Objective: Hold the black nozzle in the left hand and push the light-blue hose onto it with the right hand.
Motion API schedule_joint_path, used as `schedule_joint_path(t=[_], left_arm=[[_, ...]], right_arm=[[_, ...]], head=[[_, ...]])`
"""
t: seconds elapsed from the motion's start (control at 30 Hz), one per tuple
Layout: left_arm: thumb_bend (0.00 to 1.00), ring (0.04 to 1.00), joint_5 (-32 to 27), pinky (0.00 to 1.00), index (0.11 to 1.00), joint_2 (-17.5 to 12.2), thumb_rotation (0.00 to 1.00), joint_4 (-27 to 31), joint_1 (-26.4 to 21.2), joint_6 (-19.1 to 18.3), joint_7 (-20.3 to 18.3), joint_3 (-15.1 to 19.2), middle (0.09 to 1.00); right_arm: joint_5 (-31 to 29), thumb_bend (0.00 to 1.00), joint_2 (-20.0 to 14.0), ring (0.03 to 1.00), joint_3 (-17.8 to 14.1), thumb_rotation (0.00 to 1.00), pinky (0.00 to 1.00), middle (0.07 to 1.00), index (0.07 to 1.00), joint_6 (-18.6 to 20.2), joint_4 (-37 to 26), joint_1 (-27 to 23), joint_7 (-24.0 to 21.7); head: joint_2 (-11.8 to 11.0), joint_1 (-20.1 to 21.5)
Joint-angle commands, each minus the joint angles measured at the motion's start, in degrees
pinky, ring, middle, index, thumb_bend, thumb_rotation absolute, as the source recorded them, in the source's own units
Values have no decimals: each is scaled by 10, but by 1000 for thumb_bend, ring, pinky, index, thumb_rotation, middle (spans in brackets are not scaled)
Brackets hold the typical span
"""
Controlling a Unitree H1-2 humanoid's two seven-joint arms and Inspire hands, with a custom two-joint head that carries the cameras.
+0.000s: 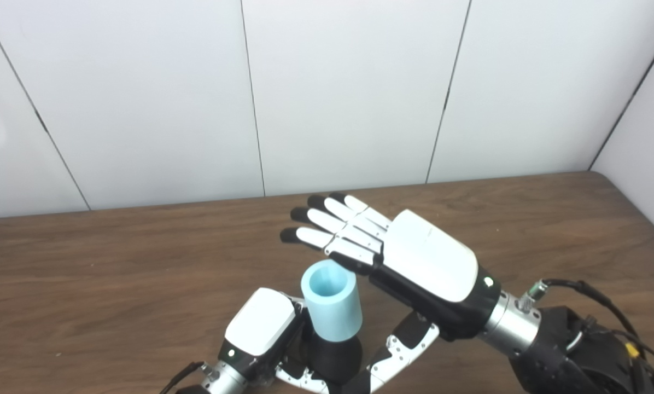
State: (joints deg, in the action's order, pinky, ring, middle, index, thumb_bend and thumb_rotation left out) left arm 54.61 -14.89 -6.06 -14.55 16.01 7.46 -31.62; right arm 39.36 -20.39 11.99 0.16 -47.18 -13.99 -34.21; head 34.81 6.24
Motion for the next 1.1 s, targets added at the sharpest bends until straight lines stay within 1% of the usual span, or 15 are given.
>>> schedule_joint_path(t=[0.0,0.2,0.3,0.5,0.6,0.77,0.93,1.07], left_arm=[[525,158,4,129,479,4,0,-29,28,2,-10,-17,471],[525,158,7,128,479,3,0,-27,30,3,-7,-18,471],[524,170,6,141,479,2,0,-26,32,5,-7,-18,471],[524,180,4,146,480,-1,0,-21,33,4,-14,-18,471],[524,188,7,154,480,-2,0,-22,32,5,-10,-18,471],[525,169,9,137,480,-2,0,-23,32,7,-6,-18,471],[525,172,5,141,480,-2,0,-17,33,-1,-20,-17,471],[525,173,5,143,480,-1,0,-16,32,-2,-20,-16,471]], right_arm=[[6,992,2,1000,-3,889,1000,977,931,-12,-4,-11,1],[10,978,4,1000,-6,904,1000,971,932,-13,1,-5,-4],[11,983,3,1000,-8,891,1000,973,927,-11,3,-3,-9],[20,980,-2,1000,-11,878,1000,945,904,-11,9,2,-20],[21,979,-5,1000,-13,875,1000,941,897,-12,12,6,-23],[27,983,-8,1000,-14,840,1000,938,896,-10,15,18,-29],[32,986,-9,1000,-15,815,1000,928,887,-29,21,39,-17],[54,974,-10,1000,-11,841,1000,908,868,-62,28,55,-5]], head=[[1,0],[2,0],[3,0],[5,1],[5,1],[5,1],[7,0],[9,0]])
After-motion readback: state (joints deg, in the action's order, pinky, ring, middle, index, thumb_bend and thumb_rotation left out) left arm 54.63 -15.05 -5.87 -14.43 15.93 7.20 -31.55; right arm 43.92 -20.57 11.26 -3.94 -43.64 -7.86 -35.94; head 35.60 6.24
